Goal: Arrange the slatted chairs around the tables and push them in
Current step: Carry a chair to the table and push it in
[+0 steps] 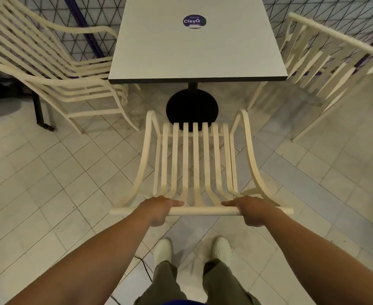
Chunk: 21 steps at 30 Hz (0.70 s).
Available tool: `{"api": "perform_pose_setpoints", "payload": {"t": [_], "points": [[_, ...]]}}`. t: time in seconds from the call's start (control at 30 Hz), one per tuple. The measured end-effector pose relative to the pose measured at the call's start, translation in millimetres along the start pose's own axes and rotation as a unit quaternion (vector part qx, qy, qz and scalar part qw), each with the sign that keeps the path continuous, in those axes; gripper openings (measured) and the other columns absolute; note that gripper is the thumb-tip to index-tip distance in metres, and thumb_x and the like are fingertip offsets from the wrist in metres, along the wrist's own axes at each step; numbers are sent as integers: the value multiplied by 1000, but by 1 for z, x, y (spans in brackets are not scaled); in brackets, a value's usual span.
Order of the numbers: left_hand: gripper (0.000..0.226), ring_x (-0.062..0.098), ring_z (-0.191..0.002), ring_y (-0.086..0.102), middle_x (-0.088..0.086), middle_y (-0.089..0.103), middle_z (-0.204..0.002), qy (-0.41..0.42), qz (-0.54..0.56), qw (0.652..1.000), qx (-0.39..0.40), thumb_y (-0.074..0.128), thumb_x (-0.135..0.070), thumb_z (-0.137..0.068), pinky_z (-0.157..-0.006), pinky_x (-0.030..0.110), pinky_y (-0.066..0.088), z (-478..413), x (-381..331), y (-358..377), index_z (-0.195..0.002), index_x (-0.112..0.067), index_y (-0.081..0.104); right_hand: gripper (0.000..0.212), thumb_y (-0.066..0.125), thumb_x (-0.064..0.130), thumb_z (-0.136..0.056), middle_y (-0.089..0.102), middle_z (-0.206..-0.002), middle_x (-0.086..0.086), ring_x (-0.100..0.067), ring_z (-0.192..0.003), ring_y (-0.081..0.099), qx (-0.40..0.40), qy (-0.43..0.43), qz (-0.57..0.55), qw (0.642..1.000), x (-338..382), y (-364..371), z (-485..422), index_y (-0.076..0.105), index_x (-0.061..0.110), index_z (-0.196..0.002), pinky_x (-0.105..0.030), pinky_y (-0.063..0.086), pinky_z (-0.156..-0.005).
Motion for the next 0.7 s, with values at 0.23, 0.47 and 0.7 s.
{"api": "perform_pose_setpoints", "payload": {"t": [0.23, 0.47, 0.7], "points": [[88, 21, -94, 56, 2, 52, -124, -15, 4, 1000, 7, 51, 1, -93, -85, 38, 53, 9, 2, 11, -151, -58, 21, 84, 58, 1, -89, 53, -135, 1, -19, -107, 59, 7, -12, -4, 1000, 7, 16, 3, 26, 49, -150, -34, 50, -95], [92, 23, -99, 60, 2, 53, -123, -19, 6, 1000, 15, 53, 2, -92, -88, 42, 55, 10, 3, 15, -150, -60, 20, 83, 60, 4, -89, 53, -136, 1, -20, -109, 59, -3, -6, 6, 1000, 6, 21, 2, 27, 48, -150, -34, 51, -95], [93, 25, -99, 59, 2, 52, -121, -18, 14, 999, 31, 52, 3, -91, -89, 45, 55, 17, 3, 26, -150, -60, 18, 84, 64, 6, -88, 53, -137, 3, -20, -110, 59, 0, -5, 25, 1000, 8, 29, 3, 27, 49, -149, -36, 51, -95]]}}
Point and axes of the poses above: each hand's wrist, its own z-axis away from the middle knuckle, its own y-axis out of the palm, x = y × z, the point moved 7 cm from there along -z, towards the middle knuckle
